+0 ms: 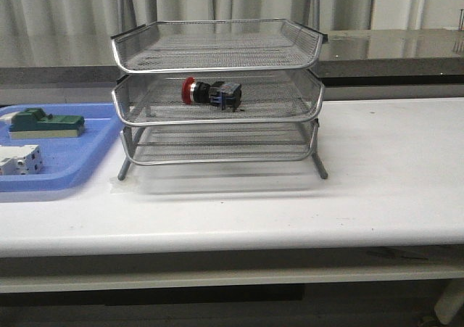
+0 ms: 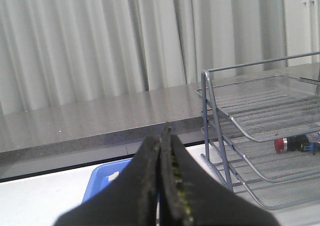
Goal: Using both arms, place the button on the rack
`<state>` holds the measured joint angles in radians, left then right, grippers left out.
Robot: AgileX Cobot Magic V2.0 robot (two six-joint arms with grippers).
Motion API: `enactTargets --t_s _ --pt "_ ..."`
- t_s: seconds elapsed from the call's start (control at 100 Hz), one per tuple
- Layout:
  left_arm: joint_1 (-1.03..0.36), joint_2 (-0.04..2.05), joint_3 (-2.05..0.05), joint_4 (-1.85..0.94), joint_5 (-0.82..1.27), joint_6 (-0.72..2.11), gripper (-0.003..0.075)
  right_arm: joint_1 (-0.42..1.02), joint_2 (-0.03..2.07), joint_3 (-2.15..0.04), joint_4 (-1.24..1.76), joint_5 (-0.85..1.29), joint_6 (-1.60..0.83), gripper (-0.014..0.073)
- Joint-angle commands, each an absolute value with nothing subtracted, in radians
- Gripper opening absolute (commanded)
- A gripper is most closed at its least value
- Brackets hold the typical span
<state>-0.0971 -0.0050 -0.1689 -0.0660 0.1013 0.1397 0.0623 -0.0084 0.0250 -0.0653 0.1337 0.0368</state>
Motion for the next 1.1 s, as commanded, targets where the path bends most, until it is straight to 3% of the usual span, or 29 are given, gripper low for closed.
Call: enactTargets --t_s 0.0,0.41,1.09 --pt "-0.095 -0.031 -0.181 -0.065 0.024 0.132 -0.002 0.065 -0.027 0.028 -0.079 0.06 0.024 -0.0067" --pt "-0.095 -0.031 0.037 0.076 0.026 0.027 -0.002 0.065 -0.027 0.028 -0.079 0.06 0.024 -0.0067" --pt "-0.023 -0.031 0.038 0.086 0.02 0.025 -0.002 0.065 -0.027 0.028 -0.079 0.06 0.024 -0.0067"
